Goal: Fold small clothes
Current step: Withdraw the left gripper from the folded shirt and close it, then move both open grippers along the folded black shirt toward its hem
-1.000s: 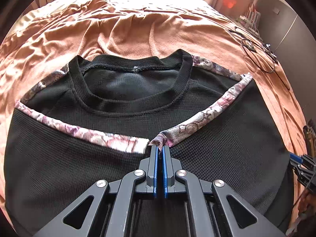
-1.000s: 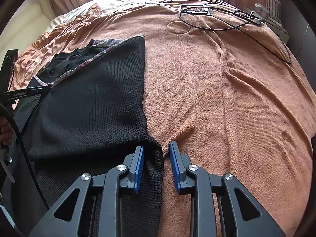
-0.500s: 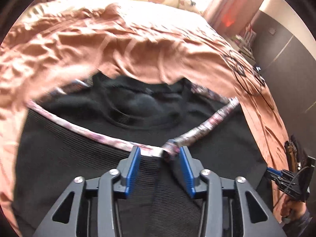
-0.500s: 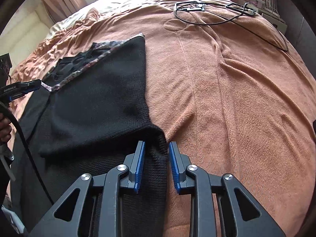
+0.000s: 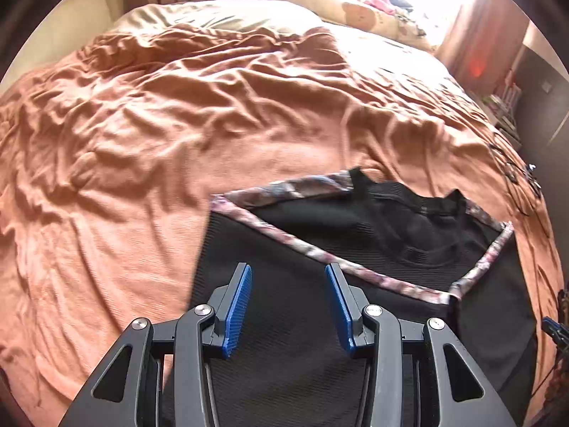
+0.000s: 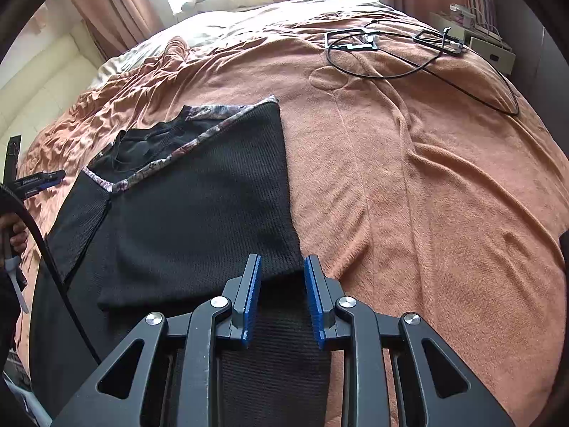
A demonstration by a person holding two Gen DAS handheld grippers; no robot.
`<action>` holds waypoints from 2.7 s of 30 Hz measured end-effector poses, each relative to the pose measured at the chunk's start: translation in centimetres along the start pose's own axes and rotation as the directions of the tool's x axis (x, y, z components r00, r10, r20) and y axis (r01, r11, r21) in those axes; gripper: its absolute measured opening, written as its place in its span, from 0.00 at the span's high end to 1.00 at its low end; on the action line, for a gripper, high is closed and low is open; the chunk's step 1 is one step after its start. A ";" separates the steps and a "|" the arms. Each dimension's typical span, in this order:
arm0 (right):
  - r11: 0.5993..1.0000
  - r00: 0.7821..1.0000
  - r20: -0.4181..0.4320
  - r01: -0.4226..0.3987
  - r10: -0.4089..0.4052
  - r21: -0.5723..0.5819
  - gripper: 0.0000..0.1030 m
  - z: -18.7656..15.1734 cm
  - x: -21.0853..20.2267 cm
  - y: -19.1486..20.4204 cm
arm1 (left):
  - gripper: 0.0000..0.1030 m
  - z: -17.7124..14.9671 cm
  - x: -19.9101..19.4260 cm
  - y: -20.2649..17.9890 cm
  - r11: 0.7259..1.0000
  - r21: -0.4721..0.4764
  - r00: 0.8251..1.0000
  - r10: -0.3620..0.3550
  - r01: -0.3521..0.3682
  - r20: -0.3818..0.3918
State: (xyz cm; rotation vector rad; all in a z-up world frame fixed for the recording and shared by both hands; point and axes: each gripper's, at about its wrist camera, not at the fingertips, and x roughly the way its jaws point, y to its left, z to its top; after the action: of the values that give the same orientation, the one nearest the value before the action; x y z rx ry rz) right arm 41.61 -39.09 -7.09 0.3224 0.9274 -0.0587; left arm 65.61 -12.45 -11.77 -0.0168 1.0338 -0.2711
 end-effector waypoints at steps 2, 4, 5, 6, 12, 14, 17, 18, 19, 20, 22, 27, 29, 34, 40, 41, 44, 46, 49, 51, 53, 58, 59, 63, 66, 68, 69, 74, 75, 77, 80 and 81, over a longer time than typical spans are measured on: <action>1.000 1.000 -0.001 0.005 -0.005 -0.009 0.78 0.1 0.4 0.3 | 0.56 0.0 0.4 1.1 1.000 -0.005 1.000 0.019 -0.019 -0.005; 1.000 1.000 -0.006 0.007 -0.007 -0.013 0.78 0.3 0.9 0.5 | 0.56 0.0 1.0 2.2 0.999 -0.005 0.999 0.037 -0.037 -0.012; 1.000 1.000 -0.008 0.010 -0.010 -0.013 0.78 0.4 1.1 0.6 | 0.56 -0.1 1.4 2.5 0.999 -0.004 0.999 0.044 -0.044 -0.018; 1.000 1.000 -0.011 0.010 -0.010 -0.015 0.78 0.4 1.3 0.7 | 0.56 -0.2 1.8 2.9 0.999 -0.005 0.998 0.053 -0.053 -0.023; 0.998 0.999 -0.023 0.029 -0.031 -0.064 0.78 0.8 2.9 1.8 | 0.56 -0.6 4.6 4.8 0.994 -0.001 0.992 0.109 -0.109 -0.062; 0.998 0.999 -0.026 0.034 -0.036 -0.061 0.78 0.9 3.4 1.9 | 0.56 -0.5 5.6 5.4 0.994 -0.008 0.991 0.109 -0.110 -0.074; 0.997 0.999 -0.021 0.036 -0.038 -0.062 0.78 1.1 4.0 2.0 | 0.56 -0.1 6.5 5.9 0.995 -0.011 0.993 0.099 -0.100 -0.059; 0.997 0.999 -0.019 0.038 -0.039 -0.063 0.78 1.2 4.1 2.0 | 0.56 0.1 6.7 5.9 0.996 -0.006 0.994 0.094 -0.094 -0.048; 0.997 0.999 -0.016 0.039 -0.040 -0.063 0.78 1.4 4.2 2.1 | 0.56 0.3 6.9 5.9 0.996 -0.003 0.995 0.092 -0.092 -0.044; 0.997 0.999 -0.013 0.040 -0.041 -0.063 0.78 1.5 4.3 2.1 | 0.56 0.4 7.1 5.9 0.996 -0.001 0.995 0.091 -0.091 -0.041; 0.997 0.999 -0.005 0.042 -0.042 -0.060 0.78 1.7 4.4 2.2 | 0.69 0.6 7.3 5.9 0.996 0.005 0.996 0.085 -0.084 -0.027; 0.996 0.999 0.006 0.045 -0.045 -0.071 0.78 2.1 5.1 2.6 | 1.00 1.3 7.2 6.8 0.980 0.021 0.980 0.199 -0.199 -0.001; 0.997 0.999 0.005 0.044 -0.044 -0.070 0.78 2.1 5.4 2.6 | 1.00 1.5 7.2 8.2 0.973 -0.005 0.973 0.232 -0.232 0.002; 0.996 0.999 0.004 0.044 -0.044 -0.082 0.78 2.9 5.6 2.8 | 0.99 1.8 5.9 10.9 0.987 -0.117 0.994 0.113 -0.111 0.007; 0.994 0.997 0.016 0.076 -0.075 -0.082 0.45 4.7 6.2 3.2 | 0.57 1.7 5.4 8.0 0.998 -0.020 0.999 0.052 -0.052 -0.009; 0.993 0.997 0.019 0.081 -0.080 -0.089 0.42 5.1 6.4 3.4 | 0.57 1.8 5.5 7.4 0.999 -0.002 0.999 0.044 -0.044 -0.010; 0.990 0.996 0.016 0.093 -0.092 -0.108 0.42 6.3 7.3 4.0 | 0.56 1.9 6.6 5.9 0.999 0.044 0.999 0.018 -0.016 -0.046; 0.987 0.995 0.017 0.105 -0.103 -0.123 0.42 7.6 8.2 4.2 | 0.56 1.7 7.7 5.0 0.994 0.092 0.995 0.058 -0.050 -0.077; 0.985 0.993 0.006 0.120 -0.121 -0.127 0.42 9.5 9.9 4.3 | 0.56 1.7 7.9 4.7 0.991 0.119 0.996 0.069 -0.062 -0.058; 0.984 0.993 -0.008 0.119 -0.121 -0.132 0.43 10.7 11.3 4.5 | 0.59 1.8 8.2 5.0 0.992 0.111 0.997 0.058 -0.052 -0.054; 0.982 0.991 -0.017 0.130 -0.134 -0.138 0.42 11.5 12.6 4.6 | 0.74 1.7 8.4 4.9 0.992 0.120 0.998 0.047 -0.042 -0.042; 0.974 0.985 -0.034 0.160 -0.167 -0.158 0.43 13.3 15.4 4.8 | 0.92 1.9 8.2 4.5 0.990 0.130 0.998 0.062 -0.059 -0.021; 0.975 0.985 -0.034 0.164 -0.171 -0.153 0.43 13.6 15.9 4.7 | 0.92 1.9 8.0 4.6 0.991 0.122 0.998 0.062 -0.060 -0.015; 0.969 0.979 -0.033 0.195 -0.202 -0.150 0.43 14.3 17.3 4.4 | 0.96 2.4 7.4 6.5 0.990 0.073 0.993 0.117 -0.117 0.014; 0.971 0.979 -0.028 0.198 -0.204 -0.136 0.45 14.5 18.0 4.0 | 0.96 2.2 7.8 7.0 0.993 0.075 0.996 0.094 -0.094 0.001; 0.967 0.974 -0.017 0.220 -0.224 -0.132 0.45 14.6 18.1 3.7 | 0.95 2.2 7.9 6.6 0.988 0.097 0.993 0.116 -0.116 0.006; 0.962 0.969 -0.008 0.243 -0.246 -0.126 0.46 14.6 18.0 3.5 | 0.95 2.3 7.9 6.6 0.988 0.093 0.993 0.122 -0.122 0.006; 0.965 0.967 -0.017 0.254 -0.255 -0.074 0.46 14.8 18.3 2.4 | 0.90 2.4 7.7 8.2 0.976 0.034 0.976 0.217 -0.217 0.008; 0.962 0.965 -0.015 0.261 -0.263 -0.075 0.46 15.0 18.1 2.5 | 0.90 2.4 7.6 8.6 0.973 0.025 0.973 0.230 -0.230 0.000; 0.957 0.959 -0.003 0.283 -0.284 -0.066 0.51 15.2 17.4 2.5 | 0.90 2.2 7.3 9.7 0.974 0.002 0.974 0.225 -0.225 -0.023; 0.970 0.971 0.015 0.237 -0.237 -0.044 0.51 15.2 15.9 2.7 | 0.87 1.8 6.1 10.6 0.982 -0.023 0.983 0.184 -0.185 -0.025; 0.972 0.973 0.019 0.232 -0.231 -0.046 0.51 15.1 15.5 2.8 | 0.84 1.6 5.5 10.7 0.983 -0.028 0.983 0.181 -0.181 -0.023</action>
State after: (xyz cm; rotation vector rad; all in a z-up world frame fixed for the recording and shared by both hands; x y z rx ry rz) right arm 63.13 -39.54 -10.29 0.1679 0.9480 -0.2528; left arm 71.96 -3.53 -17.11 0.0528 1.0523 -0.0904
